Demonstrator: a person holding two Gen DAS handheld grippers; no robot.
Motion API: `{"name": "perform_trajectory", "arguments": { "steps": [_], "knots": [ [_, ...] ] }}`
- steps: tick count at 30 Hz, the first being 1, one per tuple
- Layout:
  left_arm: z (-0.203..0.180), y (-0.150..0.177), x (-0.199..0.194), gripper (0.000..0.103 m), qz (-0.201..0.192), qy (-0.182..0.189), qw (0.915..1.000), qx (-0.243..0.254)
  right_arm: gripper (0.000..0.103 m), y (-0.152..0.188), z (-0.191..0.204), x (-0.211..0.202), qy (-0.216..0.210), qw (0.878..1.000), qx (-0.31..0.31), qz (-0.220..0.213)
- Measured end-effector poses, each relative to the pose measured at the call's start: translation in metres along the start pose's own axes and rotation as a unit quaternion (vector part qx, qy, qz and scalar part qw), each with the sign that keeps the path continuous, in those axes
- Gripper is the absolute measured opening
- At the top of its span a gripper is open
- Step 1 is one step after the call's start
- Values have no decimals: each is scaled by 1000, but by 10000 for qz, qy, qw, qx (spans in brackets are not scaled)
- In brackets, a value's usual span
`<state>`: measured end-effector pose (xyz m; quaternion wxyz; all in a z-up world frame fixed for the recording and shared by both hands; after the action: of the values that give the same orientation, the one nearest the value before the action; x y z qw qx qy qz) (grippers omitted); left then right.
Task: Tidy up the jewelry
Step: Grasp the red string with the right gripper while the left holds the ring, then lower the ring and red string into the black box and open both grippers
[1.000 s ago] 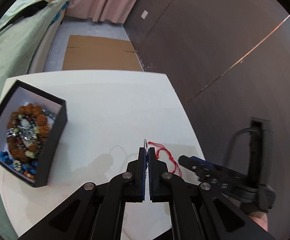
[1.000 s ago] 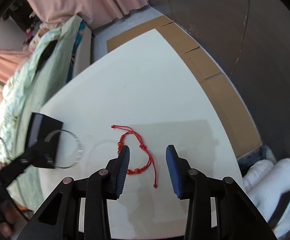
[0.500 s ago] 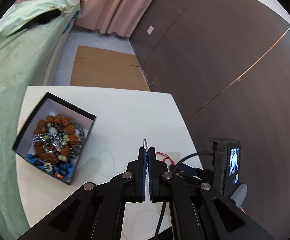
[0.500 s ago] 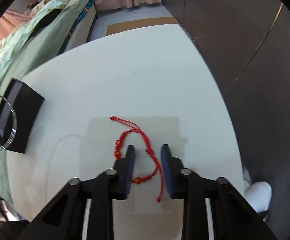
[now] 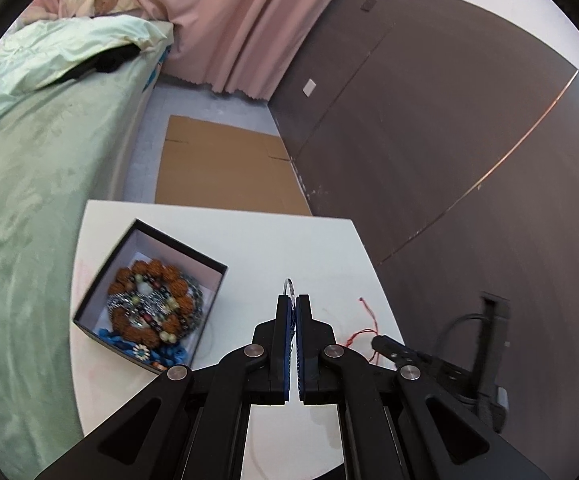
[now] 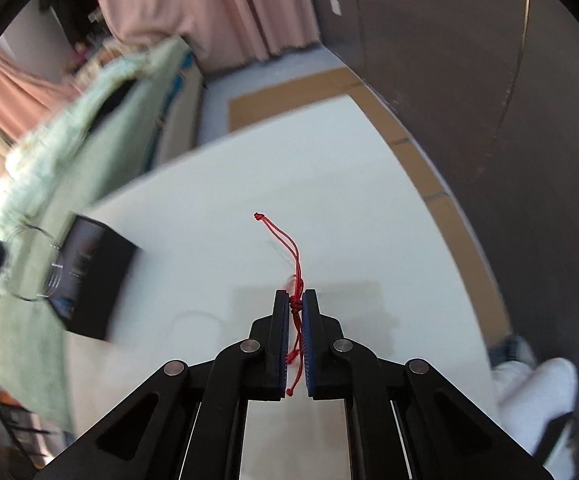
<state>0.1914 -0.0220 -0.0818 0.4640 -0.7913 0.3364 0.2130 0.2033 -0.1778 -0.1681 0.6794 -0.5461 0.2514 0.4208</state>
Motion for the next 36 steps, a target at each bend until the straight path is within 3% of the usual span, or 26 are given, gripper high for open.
{"name": "perform_trajectory", "arguments": {
  "steps": [9,12,15,23,36],
  "knots": [
    [20,-16,-22,1,-305,-104,9995,-33,8,-18,56,-27,-1134,9911,144,-679],
    [26,-22,-26,2,-380,-57,9992,-113,8,-24,76,-29,-1596,9840,274,-744],
    [30,-30,-31,1,-472,2,9987,-168,8,-29,93,-27,-1800,9798,320,-810],
    [56,-48,-46,1,-718,2,9967,-384,8,-28,142,-20,-2506,9654,259,-674],
    [84,-62,-40,1,-730,-99,9955,-593,8,-23,193,21,-3000,9533,264,-236]
  ]
}}
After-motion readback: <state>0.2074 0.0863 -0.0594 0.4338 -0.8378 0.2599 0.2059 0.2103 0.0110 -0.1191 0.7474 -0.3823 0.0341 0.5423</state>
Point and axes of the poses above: each gripper's, at about its wrist camera, not at the fingertips, and x roughly the way its jaws point, z to its left, y to its underside, the point moved 8 cm from there along x, roughly the way its jaws point, and after that the axes turned 3 degrees about -z, right-handed, at the moved point
